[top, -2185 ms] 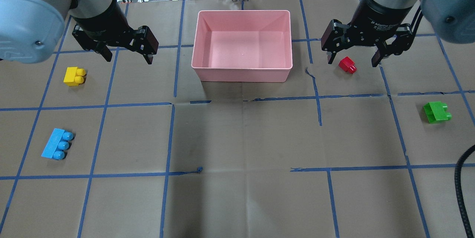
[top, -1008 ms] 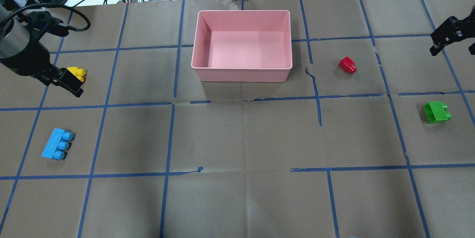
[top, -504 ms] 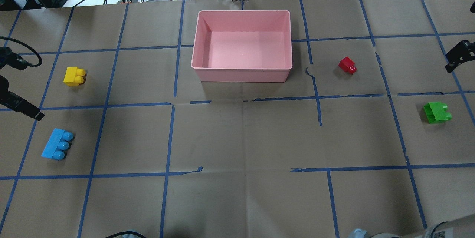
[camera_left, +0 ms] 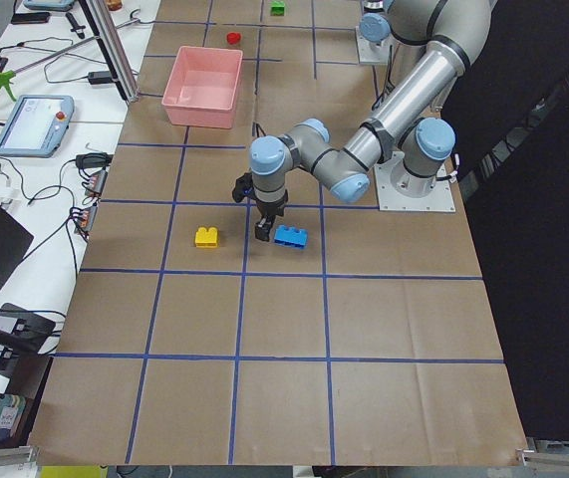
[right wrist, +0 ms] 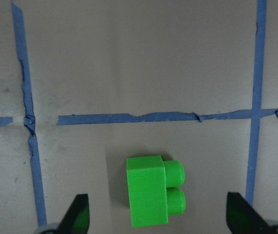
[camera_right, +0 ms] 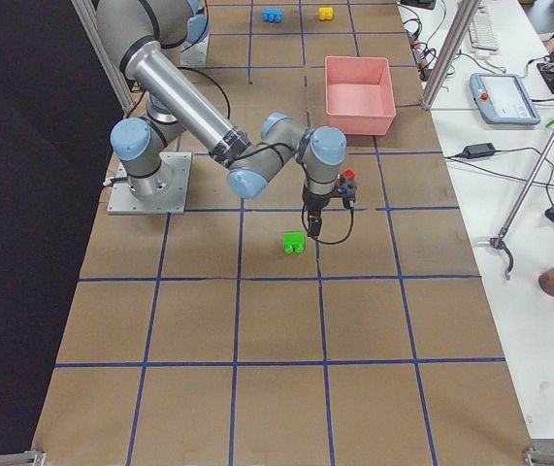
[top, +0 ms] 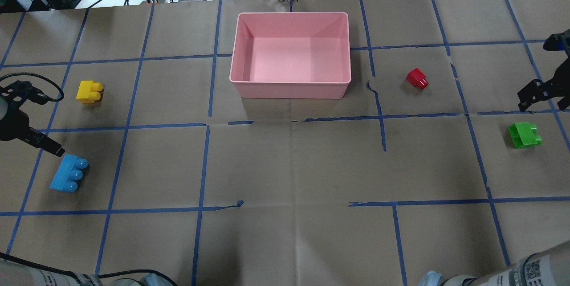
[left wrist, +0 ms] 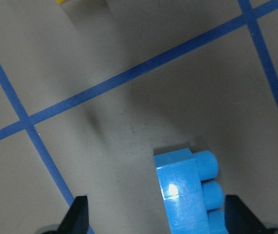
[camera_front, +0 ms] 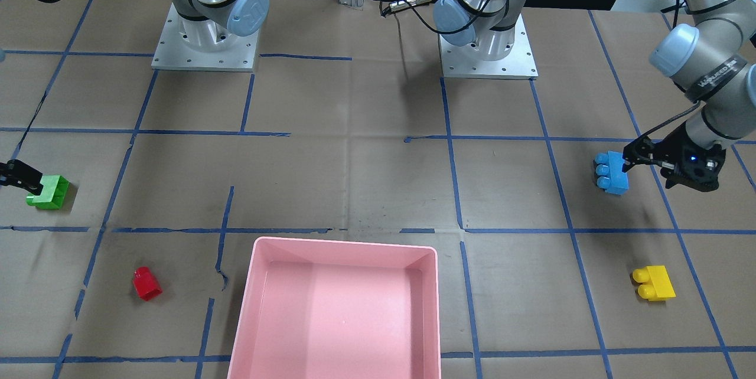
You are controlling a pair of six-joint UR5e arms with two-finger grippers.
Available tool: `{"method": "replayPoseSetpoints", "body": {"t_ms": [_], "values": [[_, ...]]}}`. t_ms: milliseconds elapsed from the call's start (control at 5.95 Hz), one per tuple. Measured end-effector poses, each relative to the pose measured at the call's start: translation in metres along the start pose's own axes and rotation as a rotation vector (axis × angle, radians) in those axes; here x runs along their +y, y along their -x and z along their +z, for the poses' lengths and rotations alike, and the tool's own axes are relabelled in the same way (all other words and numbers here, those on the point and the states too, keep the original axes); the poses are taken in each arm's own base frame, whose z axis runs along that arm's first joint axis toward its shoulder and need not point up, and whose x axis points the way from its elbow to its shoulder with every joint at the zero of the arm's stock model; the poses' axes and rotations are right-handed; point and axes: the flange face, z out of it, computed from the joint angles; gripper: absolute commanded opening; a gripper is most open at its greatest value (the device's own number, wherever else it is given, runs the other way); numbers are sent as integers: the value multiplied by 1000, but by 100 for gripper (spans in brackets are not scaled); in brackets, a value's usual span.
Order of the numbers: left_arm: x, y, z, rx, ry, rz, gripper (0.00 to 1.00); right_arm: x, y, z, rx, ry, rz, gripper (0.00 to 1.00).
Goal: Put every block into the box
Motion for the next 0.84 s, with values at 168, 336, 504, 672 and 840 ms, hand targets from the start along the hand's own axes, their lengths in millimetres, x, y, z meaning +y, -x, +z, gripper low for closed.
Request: {"method": "replayPoseSetpoints", "body": {"t_ms": [168, 336, 504, 672, 840], "values": [[6, -10, 21, 6, 4, -6, 98, 0, -4, 25, -14, 21, 6, 99], [10, -18, 33, 4, 5, -9, 98, -1, -6, 44, -27, 43, 7, 99], [12, -21, 38, 5, 5, -16, 98, -2, -7, 58, -32, 65, 6, 99], [12, -22, 40, 7, 3, -41, 98, -1, -9, 65, -26, 84, 4, 99], [11, -22, 41, 10, 3, -86, 98, 0, -9, 68, -21, 99, -3, 98]]}}
